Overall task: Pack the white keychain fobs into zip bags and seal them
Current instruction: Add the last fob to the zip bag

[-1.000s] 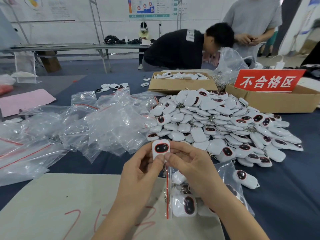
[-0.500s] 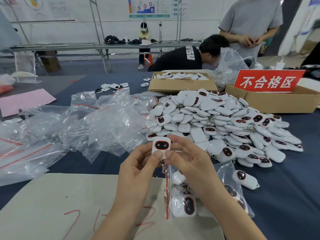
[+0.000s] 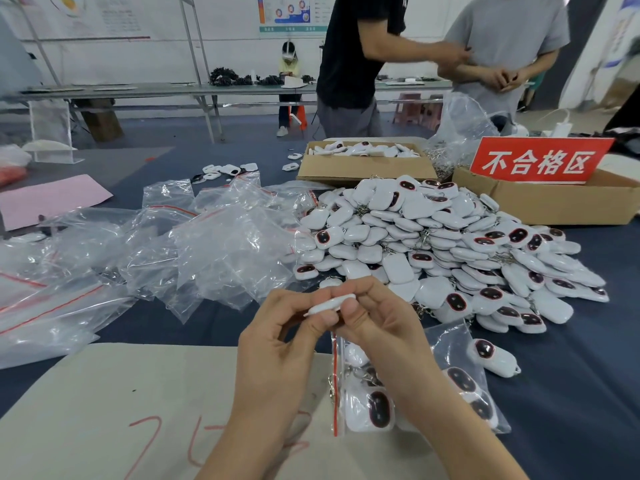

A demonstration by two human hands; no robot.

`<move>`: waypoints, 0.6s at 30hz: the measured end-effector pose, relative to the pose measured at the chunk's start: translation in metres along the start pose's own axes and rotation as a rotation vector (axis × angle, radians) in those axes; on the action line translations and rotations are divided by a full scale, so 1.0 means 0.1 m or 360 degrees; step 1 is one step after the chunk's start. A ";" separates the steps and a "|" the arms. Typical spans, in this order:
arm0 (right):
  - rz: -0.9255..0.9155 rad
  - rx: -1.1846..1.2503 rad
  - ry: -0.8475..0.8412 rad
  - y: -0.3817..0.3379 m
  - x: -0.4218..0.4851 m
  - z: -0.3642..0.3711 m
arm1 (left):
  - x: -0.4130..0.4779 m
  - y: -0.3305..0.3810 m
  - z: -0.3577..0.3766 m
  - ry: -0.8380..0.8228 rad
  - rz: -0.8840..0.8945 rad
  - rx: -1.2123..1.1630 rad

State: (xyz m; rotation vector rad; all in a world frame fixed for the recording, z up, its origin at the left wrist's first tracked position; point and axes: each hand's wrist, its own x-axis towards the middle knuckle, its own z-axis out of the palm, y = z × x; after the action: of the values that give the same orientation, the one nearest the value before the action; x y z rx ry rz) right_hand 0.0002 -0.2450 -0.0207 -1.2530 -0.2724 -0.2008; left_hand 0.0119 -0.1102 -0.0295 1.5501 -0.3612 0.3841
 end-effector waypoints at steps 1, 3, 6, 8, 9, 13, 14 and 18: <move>-0.0014 -0.0007 0.0002 0.00 0.00 0.00 | 0.00 0.00 -0.01 -0.0003 -0.0006 -0.0001; -0.0027 -0.0022 0.0003 0.00 -0.01 0.01 | 0.00 0.00 -0.01 -0.0004 -0.0014 -0.0002; -0.0046 -0.0038 0.0002 0.01 0.00 0.00 | 0.00 0.01 0.00 -0.0012 -0.0007 0.0000; -0.0058 -0.0051 0.0012 0.01 0.00 -0.01 | 0.00 0.01 0.01 -0.0073 -0.0024 -0.0058; -0.0058 -0.0082 0.0013 0.02 0.00 -0.01 | 0.00 0.00 0.02 -0.0101 -0.0088 -0.0137; -0.0010 -0.0357 -0.0021 0.05 -0.01 -0.05 | 0.05 -0.04 0.02 -0.0095 -0.0609 -0.0582; 0.0012 -0.0418 -0.0037 0.04 -0.02 -0.04 | 0.07 -0.06 0.01 -0.0103 -0.0720 -0.0699; 0.0081 -0.0356 -0.0111 0.01 -0.02 -0.02 | 0.07 -0.08 -0.01 -0.0087 -0.0735 -0.0645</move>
State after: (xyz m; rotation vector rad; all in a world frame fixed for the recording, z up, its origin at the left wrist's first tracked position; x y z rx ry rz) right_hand -0.0012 -0.2465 -0.0232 -1.4893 -0.2835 -0.1471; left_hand 0.0218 -0.1087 -0.0336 1.1991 -0.1042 -0.0911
